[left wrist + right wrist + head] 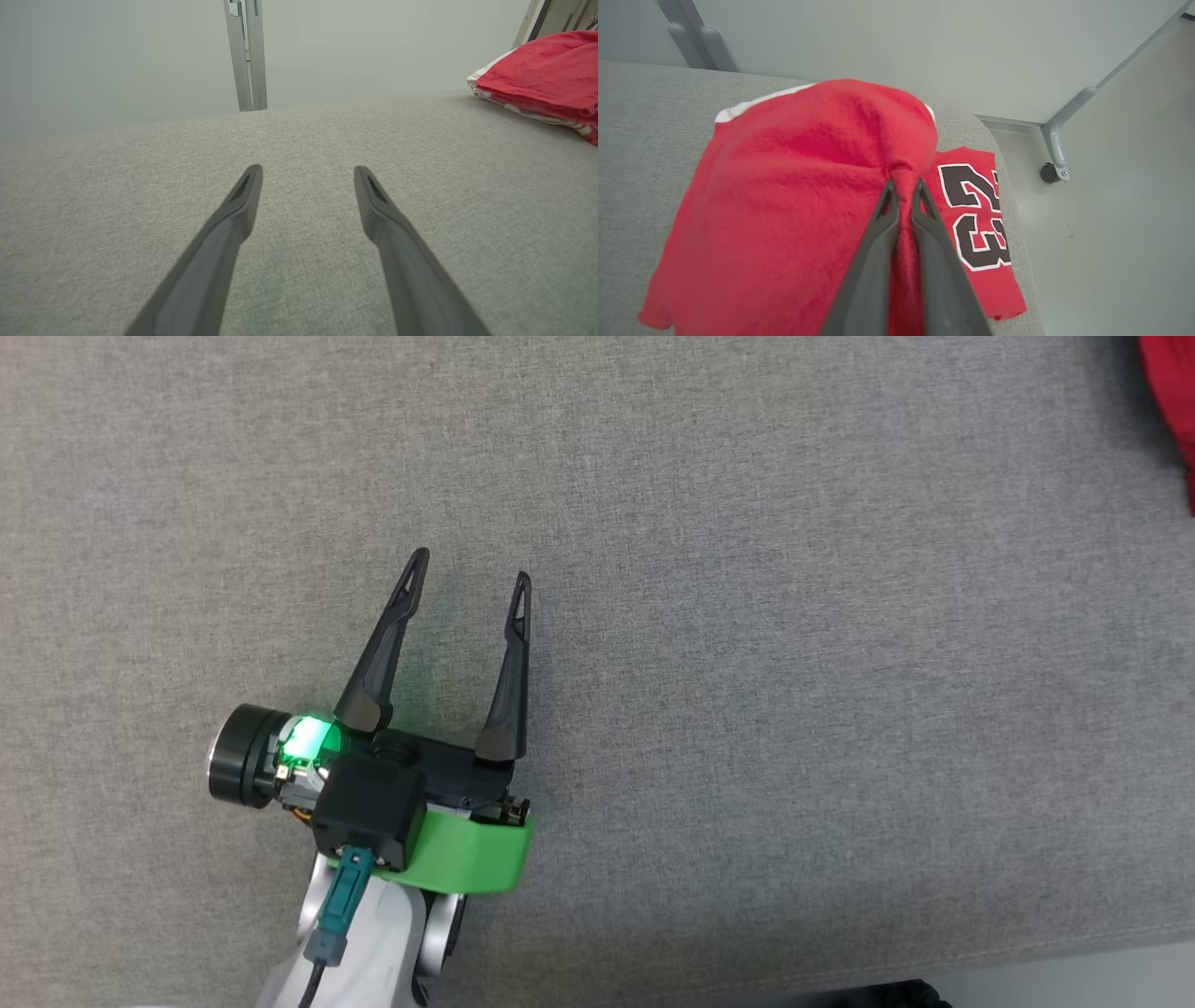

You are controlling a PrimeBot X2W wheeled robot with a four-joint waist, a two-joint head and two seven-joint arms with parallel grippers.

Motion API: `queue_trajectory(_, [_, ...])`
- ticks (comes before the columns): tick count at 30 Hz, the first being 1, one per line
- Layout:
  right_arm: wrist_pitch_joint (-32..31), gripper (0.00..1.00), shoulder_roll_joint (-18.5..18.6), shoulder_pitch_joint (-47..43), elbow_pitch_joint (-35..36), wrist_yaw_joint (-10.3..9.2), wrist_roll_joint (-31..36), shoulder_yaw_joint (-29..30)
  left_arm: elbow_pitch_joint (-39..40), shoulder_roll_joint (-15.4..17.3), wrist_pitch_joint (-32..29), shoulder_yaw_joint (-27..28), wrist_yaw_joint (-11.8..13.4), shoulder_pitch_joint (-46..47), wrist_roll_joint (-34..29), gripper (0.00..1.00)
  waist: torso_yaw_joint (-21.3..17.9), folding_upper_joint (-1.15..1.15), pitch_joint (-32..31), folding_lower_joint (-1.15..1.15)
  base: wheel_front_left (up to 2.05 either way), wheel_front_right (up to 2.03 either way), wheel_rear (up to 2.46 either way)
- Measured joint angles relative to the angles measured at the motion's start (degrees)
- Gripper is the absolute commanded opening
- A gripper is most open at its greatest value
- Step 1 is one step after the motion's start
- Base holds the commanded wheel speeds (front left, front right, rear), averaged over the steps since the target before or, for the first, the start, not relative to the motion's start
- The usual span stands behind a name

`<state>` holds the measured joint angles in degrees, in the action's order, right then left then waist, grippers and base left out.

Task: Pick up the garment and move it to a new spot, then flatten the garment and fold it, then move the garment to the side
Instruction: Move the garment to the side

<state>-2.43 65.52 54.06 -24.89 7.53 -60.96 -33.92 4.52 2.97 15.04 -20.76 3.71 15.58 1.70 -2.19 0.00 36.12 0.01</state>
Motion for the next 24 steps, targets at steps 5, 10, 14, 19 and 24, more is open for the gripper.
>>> queue_trajectory(5, [1.6, 0.0, 0.3, 0.0, -3.3, 0.0, 3.1, 0.6, 0.1, 0.0, 0.0, 0.0, -0.2, 0.6, -0.7, 1.0, 0.6, 0.0, 0.8, 0.0, 0.0, 0.0, 0.0])
queue_trajectory(10, [5.3, 1.0, -1.5, 0.1, -10.0, 0.01, 9.0, 2.6, 0.0, 0.0, 0.0, 0.1, -0.2, 0.9, -0.8, 1.0, 1.3, 0.0, 0.9, 0.0, 0.0, 0.0, 0.0])
queue_trajectory(14, [9.4, 1.0, -4.3, 1.9, -15.8, 0.01, 15.1, 5.3, -0.3, 0.0, 0.0, 0.1, -0.2, 0.9, -0.7, 1.0, 1.5, 0.0, 0.2, 0.0, 0.0, 0.0, 0.0])
queue_trajectory(19, [16.8, 1.0, -11.2, 4.9, -20.0, 0.0, 26.5, 10.2, -0.8, 0.0, 0.0, 0.2, -0.1, 0.7, -0.4, 1.0, 1.5, 0.0, -2.0, -0.01, 0.0, 0.0, 0.0])
queue_trajectory(24, [17.4, 1.0, -22.3, 0.6, -13.8, 0.01, 33.1, 16.5, -1.6, 0.0, 0.0, 0.8, 0.5, -1.3, 1.0, 1.0, 1.3, 0.0, -5.6, 0.0, 0.0, 0.0, 0.0])
